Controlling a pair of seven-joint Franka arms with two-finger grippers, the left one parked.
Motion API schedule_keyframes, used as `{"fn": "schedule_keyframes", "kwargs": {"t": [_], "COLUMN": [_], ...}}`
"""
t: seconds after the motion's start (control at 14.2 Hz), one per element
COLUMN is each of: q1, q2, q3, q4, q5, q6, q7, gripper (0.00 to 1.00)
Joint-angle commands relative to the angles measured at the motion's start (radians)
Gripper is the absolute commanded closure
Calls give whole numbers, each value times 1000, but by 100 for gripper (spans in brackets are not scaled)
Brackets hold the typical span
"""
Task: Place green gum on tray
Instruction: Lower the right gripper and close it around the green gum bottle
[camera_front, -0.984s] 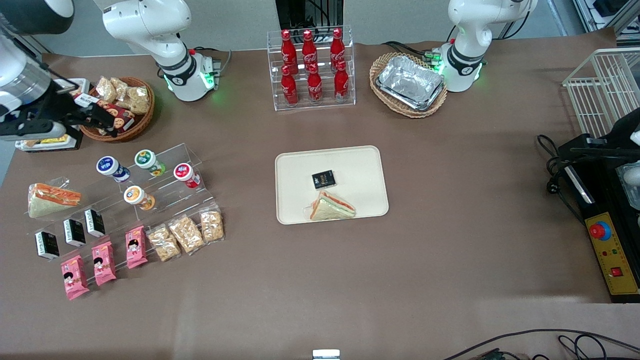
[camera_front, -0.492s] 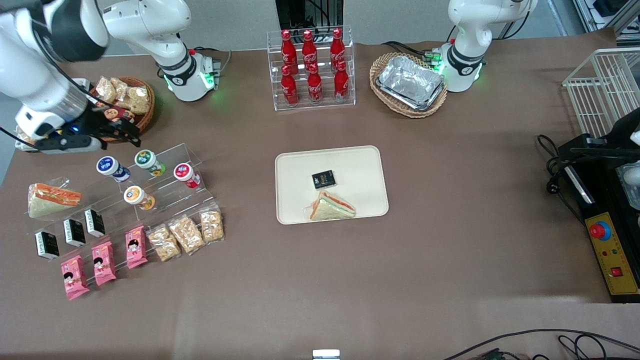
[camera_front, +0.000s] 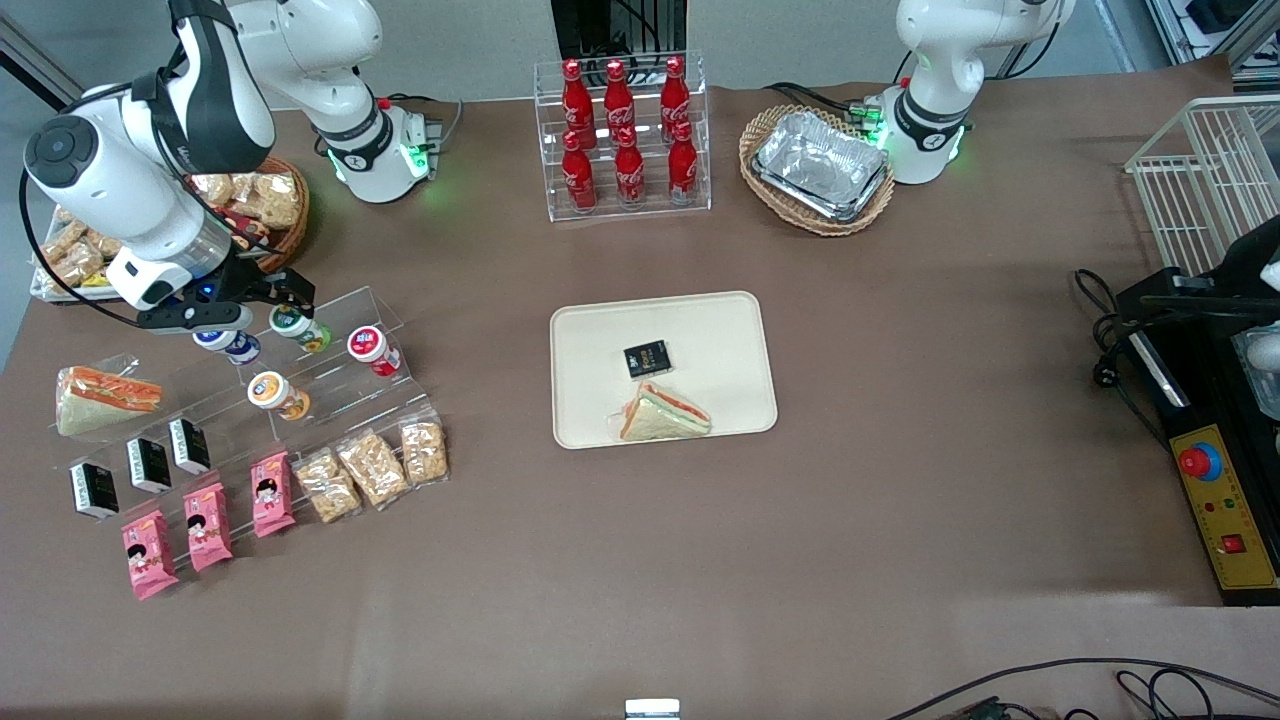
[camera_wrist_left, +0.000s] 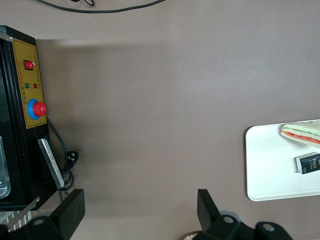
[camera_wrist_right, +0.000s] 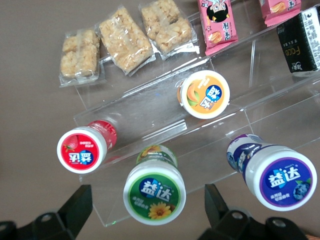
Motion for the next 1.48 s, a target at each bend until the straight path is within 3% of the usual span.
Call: {"fn": "schedule_keyframes", "kwargs": {"t": [0.0,0.56,0.77,0.98,1.41], "q1": [-2,1,1,1,1], "q2": [28,66,72,83,72], "q3": [-1,1,1,1,2], "q4": [-12,-17,-18,-18,-17], "q5": [-20,-57,-60,-58,-58], "q6": [37,55,55,57,55], "q7": [-3,-3,-2,6,12], "gripper": [0,2,16,19,38]}}
